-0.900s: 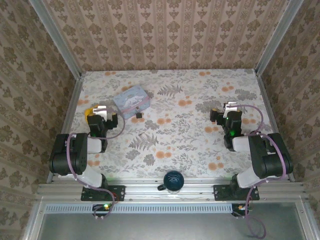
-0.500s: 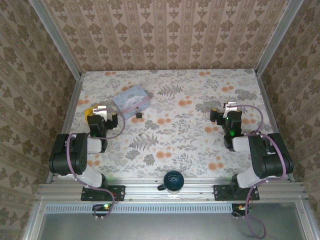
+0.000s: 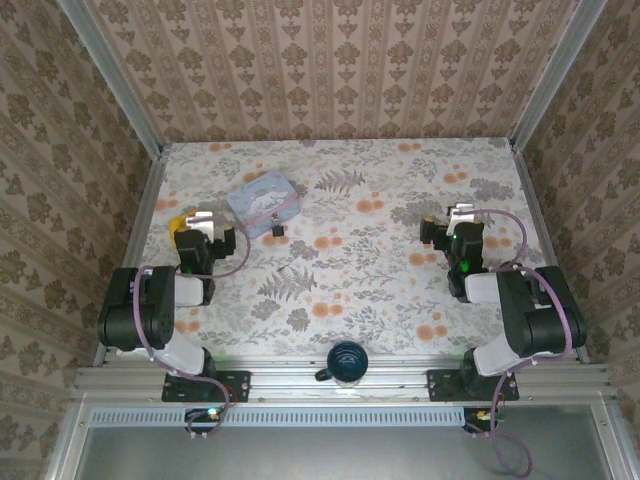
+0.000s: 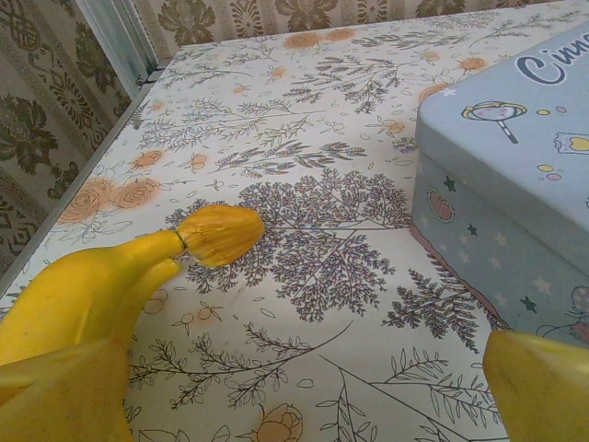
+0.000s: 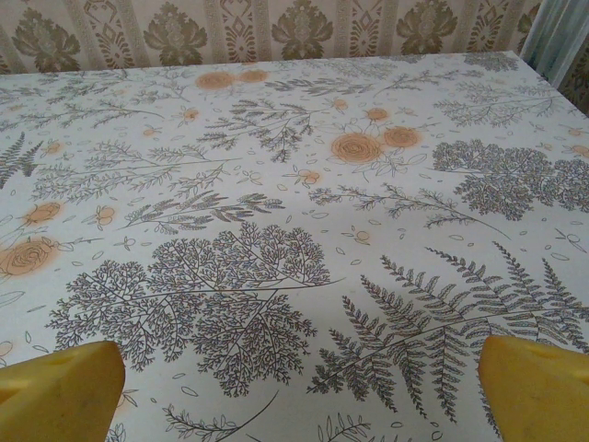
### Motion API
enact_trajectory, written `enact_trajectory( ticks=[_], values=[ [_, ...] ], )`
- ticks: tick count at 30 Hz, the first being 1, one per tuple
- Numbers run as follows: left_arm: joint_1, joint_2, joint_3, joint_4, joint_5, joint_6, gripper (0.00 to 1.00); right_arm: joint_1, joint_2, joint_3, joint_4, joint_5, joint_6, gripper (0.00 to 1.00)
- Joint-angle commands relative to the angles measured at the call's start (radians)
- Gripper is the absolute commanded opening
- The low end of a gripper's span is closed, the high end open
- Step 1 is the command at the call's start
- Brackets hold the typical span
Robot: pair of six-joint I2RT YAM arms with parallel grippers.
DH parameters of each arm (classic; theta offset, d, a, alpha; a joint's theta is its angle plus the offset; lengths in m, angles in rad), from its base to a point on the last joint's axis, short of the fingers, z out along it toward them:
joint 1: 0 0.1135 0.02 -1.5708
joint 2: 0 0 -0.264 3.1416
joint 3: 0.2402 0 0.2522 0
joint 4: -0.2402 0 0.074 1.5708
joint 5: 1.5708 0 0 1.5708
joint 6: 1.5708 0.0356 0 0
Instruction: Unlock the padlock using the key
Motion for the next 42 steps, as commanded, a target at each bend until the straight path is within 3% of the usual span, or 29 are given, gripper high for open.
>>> enact_trajectory(
  ticks=[1,16,21,26,31,42],
  values=[
    [-0.004,-0.006,0.014,0.019,-0.004,0.002,1.0,0.0,0.006,0.003,0.004,0.025,0.0,1.0],
    [-0.004,-0.007,0.001,0.048,0.024,0.014,1.0,0.001,0.004,0.002,0.009,0.026,0.0,1.0],
    [-0.007,-0.107,-0.064,0.074,-0.005,0.007,1.0,0.005,-0.019,0.007,-0.021,0.035,-0.002,1.0],
    [-0.021,-0.303,-0.054,-0.103,-0.064,-0.008,1.0,0.025,-0.098,0.003,-0.08,0.093,-0.003,1.0],
    [-0.036,-0.513,-0.028,-0.355,-0.085,-0.098,1.0,0.038,-0.222,0.102,-0.406,0.149,0.057,1.0],
    [-0.168,-0.808,-0.01,-0.775,-0.04,-0.27,1.0,0.201,-0.373,0.202,-0.798,0.336,0.126,1.0]
  ],
)
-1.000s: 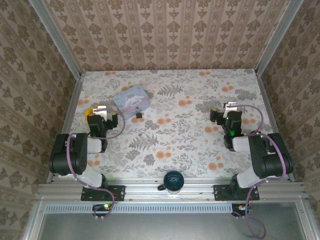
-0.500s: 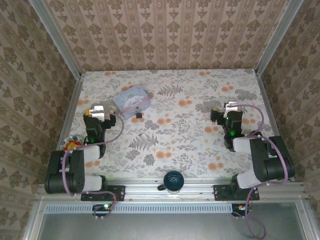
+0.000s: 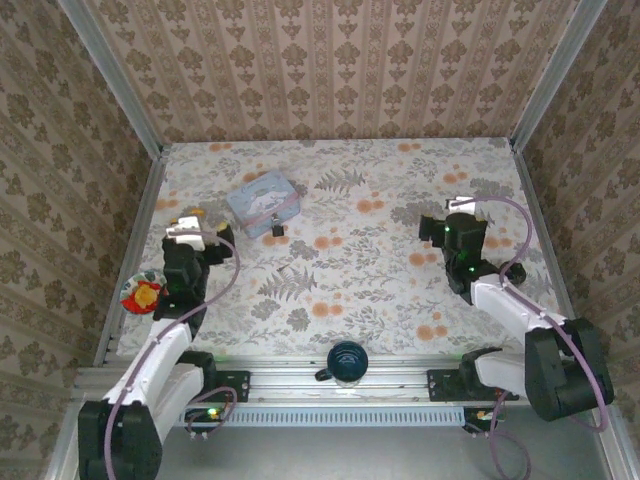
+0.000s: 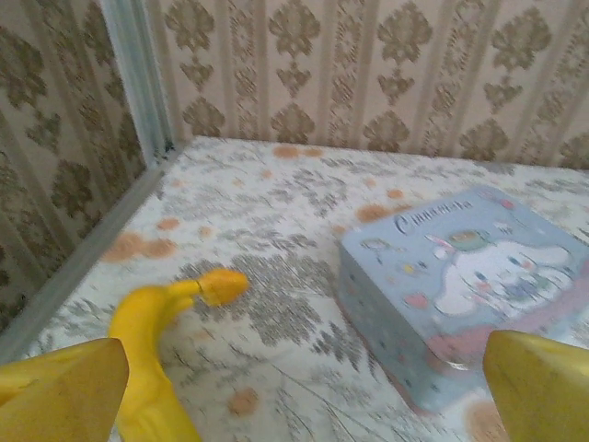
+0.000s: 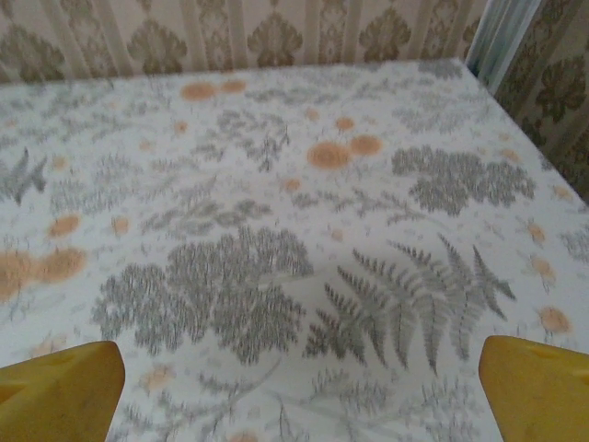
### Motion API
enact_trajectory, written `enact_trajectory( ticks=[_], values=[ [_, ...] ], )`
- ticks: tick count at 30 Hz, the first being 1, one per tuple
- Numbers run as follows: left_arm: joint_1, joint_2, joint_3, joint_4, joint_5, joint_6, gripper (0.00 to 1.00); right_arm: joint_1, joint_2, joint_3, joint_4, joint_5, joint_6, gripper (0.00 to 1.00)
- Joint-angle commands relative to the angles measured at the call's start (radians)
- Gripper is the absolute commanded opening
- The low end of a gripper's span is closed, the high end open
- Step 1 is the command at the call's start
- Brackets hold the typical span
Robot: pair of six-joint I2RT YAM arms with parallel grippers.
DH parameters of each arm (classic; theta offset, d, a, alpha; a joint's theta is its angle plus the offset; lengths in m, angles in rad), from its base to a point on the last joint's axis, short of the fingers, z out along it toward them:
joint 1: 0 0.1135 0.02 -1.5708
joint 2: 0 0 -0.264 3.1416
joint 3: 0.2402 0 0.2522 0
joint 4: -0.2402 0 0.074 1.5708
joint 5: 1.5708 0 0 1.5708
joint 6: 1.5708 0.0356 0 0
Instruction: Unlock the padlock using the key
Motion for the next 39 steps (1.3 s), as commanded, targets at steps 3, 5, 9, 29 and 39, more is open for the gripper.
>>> enact_trajectory(
  ticks=[3,5,9,29,39],
  values=[
    [-0.107,-0.024,0.044,-0.216,0.026,-0.079,1.0,0.069,-0.059,0.108,-0.292,0.124,0.077,1.0],
    [-0.151,0.012,0.068,-0.265,0.027,-0.101,1.0,0.088,-0.069,0.145,-0.388,0.14,0.125,1.0],
    [-0.222,0.13,0.132,-0.328,0.081,-0.113,1.0,0.118,-0.065,0.212,-0.558,0.168,0.247,1.0],
    [-0.39,0.656,0.303,-0.198,0.22,-0.109,0.93,0.206,-0.005,0.34,-0.874,0.164,0.51,1.0],
    [-0.402,0.78,0.335,-0.166,0.271,-0.145,0.93,0.207,-0.013,0.35,-0.888,0.149,0.511,1.0]
  ],
)
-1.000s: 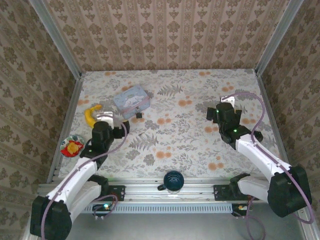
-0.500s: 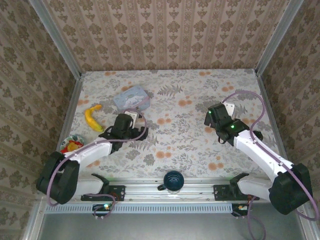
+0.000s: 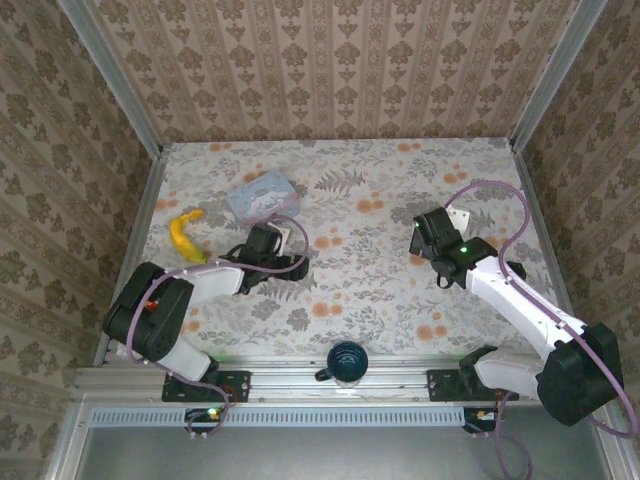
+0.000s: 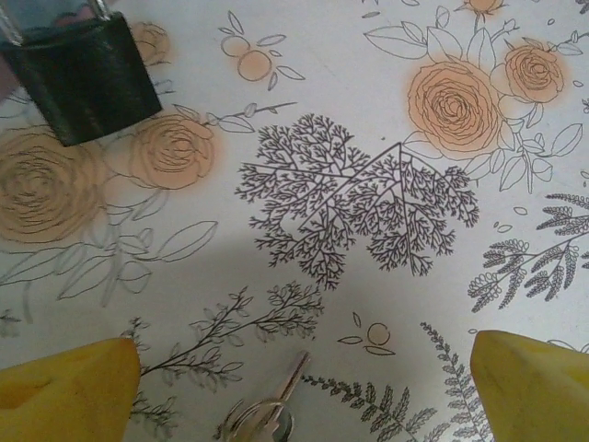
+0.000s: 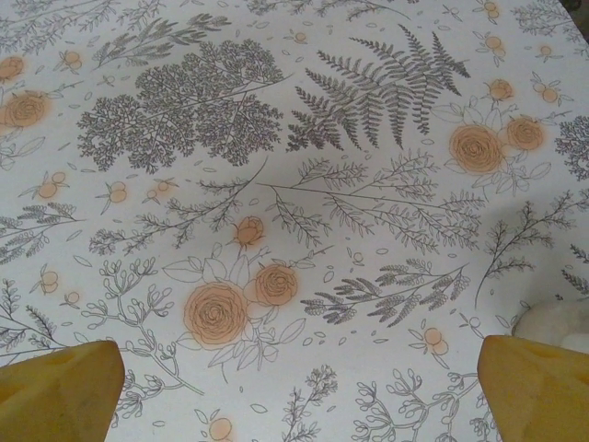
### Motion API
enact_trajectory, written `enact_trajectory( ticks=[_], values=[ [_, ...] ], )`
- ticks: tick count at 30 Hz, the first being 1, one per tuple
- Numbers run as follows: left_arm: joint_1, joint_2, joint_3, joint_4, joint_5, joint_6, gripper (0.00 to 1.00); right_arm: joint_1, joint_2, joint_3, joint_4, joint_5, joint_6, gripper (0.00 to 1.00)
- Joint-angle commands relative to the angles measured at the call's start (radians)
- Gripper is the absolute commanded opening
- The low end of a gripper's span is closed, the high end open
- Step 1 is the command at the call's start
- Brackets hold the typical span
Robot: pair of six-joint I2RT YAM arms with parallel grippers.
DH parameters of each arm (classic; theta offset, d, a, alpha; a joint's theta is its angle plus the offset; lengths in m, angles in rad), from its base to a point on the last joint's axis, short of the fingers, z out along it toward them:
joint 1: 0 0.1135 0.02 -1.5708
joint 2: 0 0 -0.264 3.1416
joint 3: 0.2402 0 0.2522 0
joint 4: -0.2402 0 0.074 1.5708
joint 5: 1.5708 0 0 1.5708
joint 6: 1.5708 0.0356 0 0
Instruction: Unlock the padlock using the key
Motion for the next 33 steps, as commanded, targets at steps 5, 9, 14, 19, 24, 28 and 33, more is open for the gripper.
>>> enact_trajectory(
  ticks=[5,9,14,19,24,28,33],
  values=[
    [-0.033,0.027,0.017,0.004,0.053,-0.047,0.9,0.006,0.004,0.046,-0.044,0.01,0.028,1.0],
    [-0.059,0.021,0.005,-0.002,0.057,-0.079,0.88,0.006,0.009,0.05,-0.044,0.008,0.029,1.0],
    [-0.107,0.015,-0.003,0.004,0.067,-0.136,0.87,0.007,0.016,0.053,-0.036,-0.001,0.031,1.0],
    [-0.161,0.007,-0.003,0.019,0.08,-0.201,0.86,0.007,0.019,0.059,-0.038,-0.007,0.031,1.0],
    [-0.207,-0.02,0.003,0.024,0.075,-0.248,0.82,0.008,0.014,0.06,-0.039,-0.014,0.032,1.0],
    [-0.215,-0.064,0.018,-0.027,0.027,-0.248,0.79,0.011,0.006,0.063,-0.045,-0.016,0.032,1.0],
    [-0.213,-0.125,0.07,-0.156,-0.089,-0.178,0.76,0.012,-0.011,0.066,-0.046,-0.023,0.032,1.0]
  ],
)
